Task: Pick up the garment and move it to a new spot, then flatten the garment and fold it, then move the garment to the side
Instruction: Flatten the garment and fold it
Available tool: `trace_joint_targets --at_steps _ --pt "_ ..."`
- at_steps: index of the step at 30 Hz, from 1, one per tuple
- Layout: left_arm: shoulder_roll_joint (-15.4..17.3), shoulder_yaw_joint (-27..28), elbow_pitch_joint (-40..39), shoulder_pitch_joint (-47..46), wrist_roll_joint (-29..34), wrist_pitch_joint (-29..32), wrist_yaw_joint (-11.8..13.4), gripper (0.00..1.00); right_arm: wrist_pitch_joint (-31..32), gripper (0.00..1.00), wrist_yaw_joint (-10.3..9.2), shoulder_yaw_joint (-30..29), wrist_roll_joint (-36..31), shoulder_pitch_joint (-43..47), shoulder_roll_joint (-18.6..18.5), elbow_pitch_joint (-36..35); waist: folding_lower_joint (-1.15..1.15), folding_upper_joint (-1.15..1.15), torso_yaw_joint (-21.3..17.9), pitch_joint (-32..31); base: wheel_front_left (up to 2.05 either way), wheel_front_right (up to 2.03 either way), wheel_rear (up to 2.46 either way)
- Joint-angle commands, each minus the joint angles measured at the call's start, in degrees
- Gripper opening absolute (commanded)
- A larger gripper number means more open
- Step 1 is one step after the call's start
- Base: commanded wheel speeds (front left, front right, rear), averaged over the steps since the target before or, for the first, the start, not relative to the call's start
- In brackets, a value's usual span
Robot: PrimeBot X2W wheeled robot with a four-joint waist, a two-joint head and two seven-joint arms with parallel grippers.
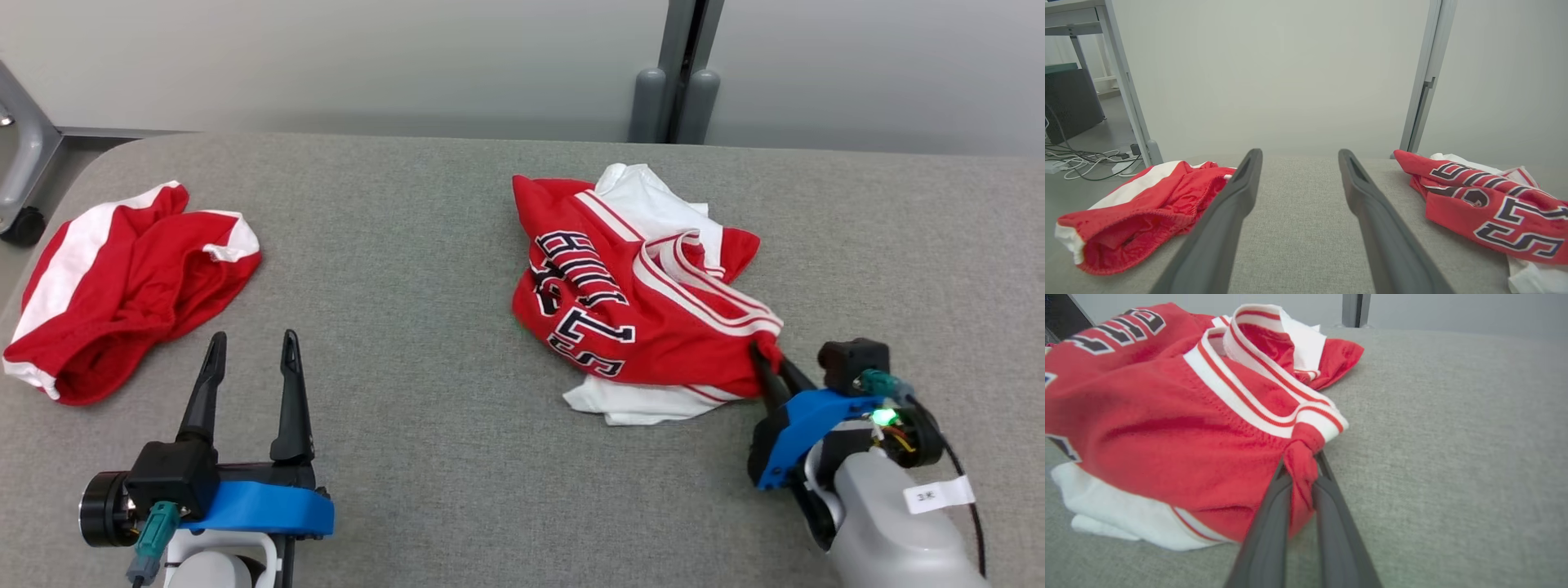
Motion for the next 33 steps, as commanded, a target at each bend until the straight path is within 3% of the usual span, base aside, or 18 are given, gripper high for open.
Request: trace_joint_targets --at_steps 1,13,19,25,33 --pt "-0.1 -0.02 -0.05 -0.21 -0.36 -0.27 0.08 1.0 -0.04 0.0 -0.01 -1.06 0.16 0.54 -1.47 -1.3 0.0 0.0 -0.6 -0.18 0.0 0.0 0.0" --pt "-0.1 0.5 -0.56 0.73 -0.89 -0.28 0.55 1.0 -0.05 0.0 -0.01 -14.28 0.0 9.61 -10.8 -14.95 0.0 0.0 -3.85 -0.52 0.0 0.0 0.0" --pt "-0.09 0.66 -1.14 0.89 -0.71 -0.28 0.78 1.0 -0.05 0.0 -0.01 -18.86 -1.55 12.98 -10.88 -20.49 0.0 0.0 -5.0 -0.29 0.0 0.0 0.0" --pt "-0.09 0.42 -0.87 0.37 -0.44 -0.28 0.77 1.0 -0.05 0.0 -0.01 -15.71 -1.86 11.72 -7.37 -25.48 0.0 0.0 -5.39 -0.43 0.0 0.0 0.0" --pt "-0.1 -0.36 -0.51 0.71 -0.99 -0.28 0.75 1.0 2.2 0.0 -0.01 -4.04 1.12 9.79 -2.93 -33.04 0.0 0.0 -3.08 -1.6 0.0 0.0 0.0"
